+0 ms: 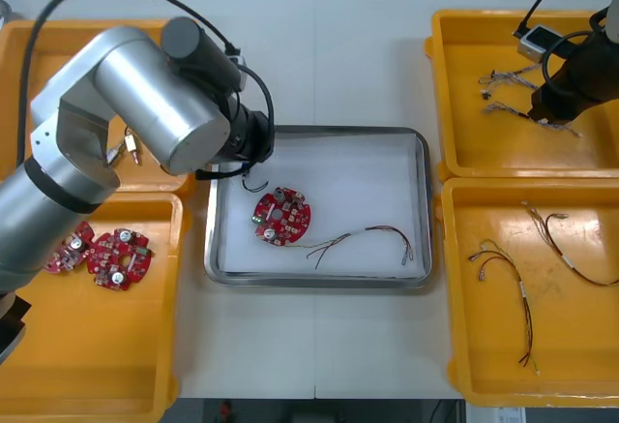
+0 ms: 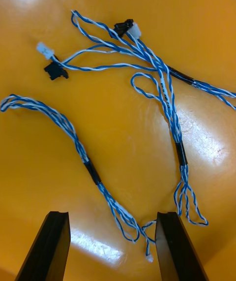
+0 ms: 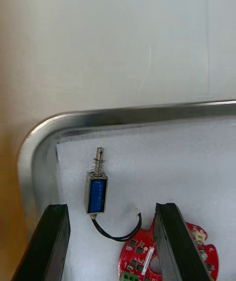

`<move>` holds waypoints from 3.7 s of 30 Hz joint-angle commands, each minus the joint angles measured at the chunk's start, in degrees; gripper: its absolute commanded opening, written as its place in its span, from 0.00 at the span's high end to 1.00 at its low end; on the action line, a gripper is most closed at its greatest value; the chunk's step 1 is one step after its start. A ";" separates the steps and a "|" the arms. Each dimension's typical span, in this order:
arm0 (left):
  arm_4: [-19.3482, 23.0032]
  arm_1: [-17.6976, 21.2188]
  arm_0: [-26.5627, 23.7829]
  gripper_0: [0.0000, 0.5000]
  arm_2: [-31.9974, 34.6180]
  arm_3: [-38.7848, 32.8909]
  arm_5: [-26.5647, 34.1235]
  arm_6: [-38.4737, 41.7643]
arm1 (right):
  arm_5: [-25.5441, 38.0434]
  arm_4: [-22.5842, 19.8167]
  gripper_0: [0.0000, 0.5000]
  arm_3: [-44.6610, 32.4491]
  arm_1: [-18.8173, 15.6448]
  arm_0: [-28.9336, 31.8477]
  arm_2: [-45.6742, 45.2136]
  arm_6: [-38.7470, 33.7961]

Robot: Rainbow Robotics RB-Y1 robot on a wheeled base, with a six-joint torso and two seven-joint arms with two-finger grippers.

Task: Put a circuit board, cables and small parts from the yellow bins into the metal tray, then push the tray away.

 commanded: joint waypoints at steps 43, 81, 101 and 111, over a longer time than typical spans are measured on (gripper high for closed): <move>3.12 12.78 -12.39 0.00 25.40 34.42 -9.72 -26.56 | -11.11 -3.68 0.68 22.26 -1.80 -8.90 -0.56 5.22; 1.27 6.36 -11.86 0.00 15.47 54.20 -31.95 -29.11 | 26.33 -1.48 1.00 -7.36 -1.80 -7.84 -5.39 1.00; 0.31 6.71 -10.11 1.00 15.29 52.97 -32.13 -29.73 | 29.89 -3.33 1.00 -31.00 0.31 -3.27 -5.30 -4.71; -1.27 9.18 -10.11 1.00 23.12 40.40 -12.26 -30.17 | 29.89 -4.64 1.00 -38.65 1.63 -2.31 2.43 -4.27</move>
